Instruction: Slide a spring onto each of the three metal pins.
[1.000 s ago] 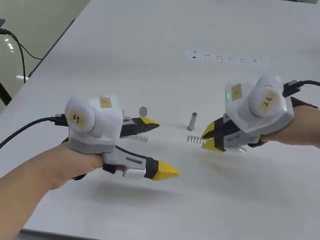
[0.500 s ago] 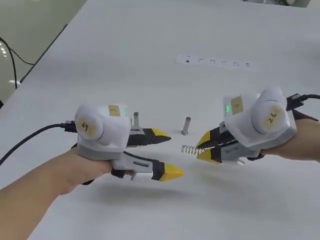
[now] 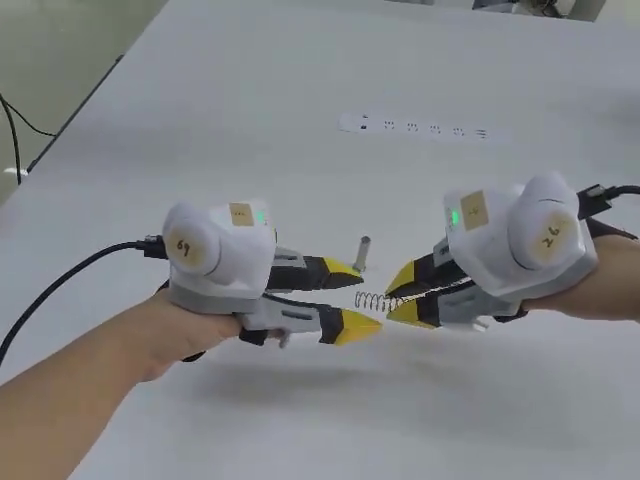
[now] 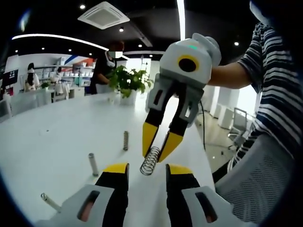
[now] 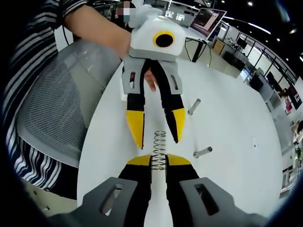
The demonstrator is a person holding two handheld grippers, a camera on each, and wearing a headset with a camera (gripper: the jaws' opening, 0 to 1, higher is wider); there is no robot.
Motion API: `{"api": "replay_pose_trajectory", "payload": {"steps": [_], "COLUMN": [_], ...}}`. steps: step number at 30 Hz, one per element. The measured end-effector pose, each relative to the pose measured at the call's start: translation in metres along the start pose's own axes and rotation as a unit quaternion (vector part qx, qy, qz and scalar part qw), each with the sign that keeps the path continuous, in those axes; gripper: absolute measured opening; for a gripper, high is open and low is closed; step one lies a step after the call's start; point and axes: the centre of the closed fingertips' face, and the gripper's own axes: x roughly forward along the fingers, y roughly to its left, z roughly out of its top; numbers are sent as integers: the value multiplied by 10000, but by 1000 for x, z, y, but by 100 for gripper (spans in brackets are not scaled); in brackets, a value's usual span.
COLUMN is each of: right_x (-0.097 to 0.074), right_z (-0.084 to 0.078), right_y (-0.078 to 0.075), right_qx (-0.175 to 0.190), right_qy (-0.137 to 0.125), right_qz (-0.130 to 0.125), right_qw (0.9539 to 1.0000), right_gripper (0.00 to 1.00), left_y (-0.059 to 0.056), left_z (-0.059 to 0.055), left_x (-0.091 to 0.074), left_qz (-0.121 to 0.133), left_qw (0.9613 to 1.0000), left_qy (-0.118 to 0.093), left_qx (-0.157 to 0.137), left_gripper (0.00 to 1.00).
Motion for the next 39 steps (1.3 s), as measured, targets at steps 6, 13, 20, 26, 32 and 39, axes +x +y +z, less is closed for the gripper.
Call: {"api": "replay_pose_trajectory", "payload": {"steps": [6,13,20,26,32,39], "right_x": [-2,-2,0,7,8,6], "right_z": [3,3,3,0,-9,-9], "right_y": [1,4,9,15,14,10], "right_qx": [-7,-46,-51,160,374,433], "right_qy": [-33,-50,-74,-118,-62,-147], "right_qz": [-30,4,56,139,40,-56], "right_qw": [10000,10000,9999,9997,9993,9989], "right_gripper": [8,7,8,8,9,12], "left_y": [-5,-9,-11,-15,-14,-14], "left_z": [0,3,-1,-10,-14,-14], "left_x": [2,3,2,4,3,4], "left_qz": [-57,-170,-262,-484,-614,-667], "left_qw": [10000,9997,9996,9988,9979,9975], "left_qy": [-64,-150,-129,-9,184,206], "left_qx": [-15,-17,-42,-13,98,110], "left_gripper": [18,11,4,3,3,3]}}
